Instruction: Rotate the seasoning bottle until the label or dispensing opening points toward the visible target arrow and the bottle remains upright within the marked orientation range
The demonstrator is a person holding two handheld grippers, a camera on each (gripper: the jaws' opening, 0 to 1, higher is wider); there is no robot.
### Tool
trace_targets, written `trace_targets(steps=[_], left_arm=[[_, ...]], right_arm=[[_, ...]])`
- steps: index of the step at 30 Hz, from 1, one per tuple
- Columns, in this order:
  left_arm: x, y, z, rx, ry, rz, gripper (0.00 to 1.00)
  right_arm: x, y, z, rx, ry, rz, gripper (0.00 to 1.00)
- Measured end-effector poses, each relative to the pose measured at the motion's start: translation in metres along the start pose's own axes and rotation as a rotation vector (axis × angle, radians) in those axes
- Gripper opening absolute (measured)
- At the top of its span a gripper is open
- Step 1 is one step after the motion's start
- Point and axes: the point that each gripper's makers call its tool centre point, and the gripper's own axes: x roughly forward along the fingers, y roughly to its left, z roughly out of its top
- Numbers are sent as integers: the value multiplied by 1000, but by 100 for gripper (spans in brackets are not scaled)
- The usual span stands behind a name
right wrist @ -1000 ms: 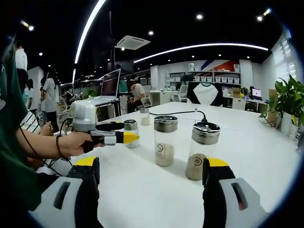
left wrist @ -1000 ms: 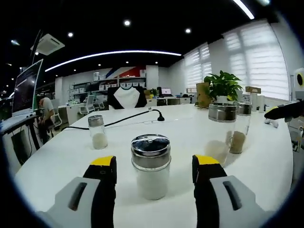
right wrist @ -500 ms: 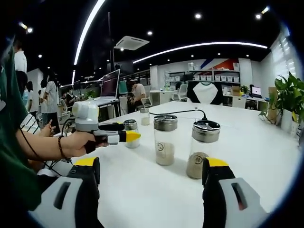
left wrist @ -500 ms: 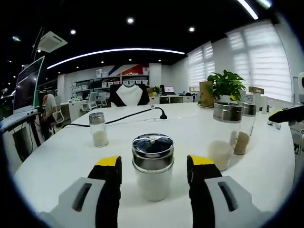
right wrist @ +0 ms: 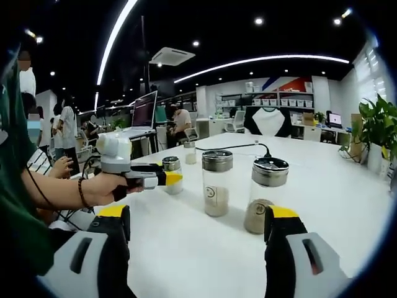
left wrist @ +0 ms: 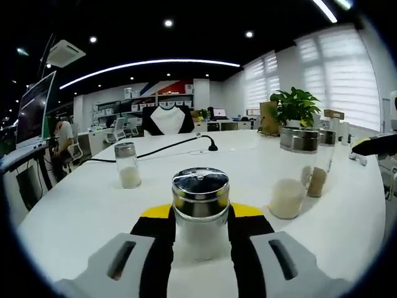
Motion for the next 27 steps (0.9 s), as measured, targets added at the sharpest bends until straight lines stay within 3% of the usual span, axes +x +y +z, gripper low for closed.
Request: trace_targets(steps=[27], left_arm=[[2,-1,0,0,-14,-58,34]], right_arm=[[3,1,-5,-1,22,1,92]])
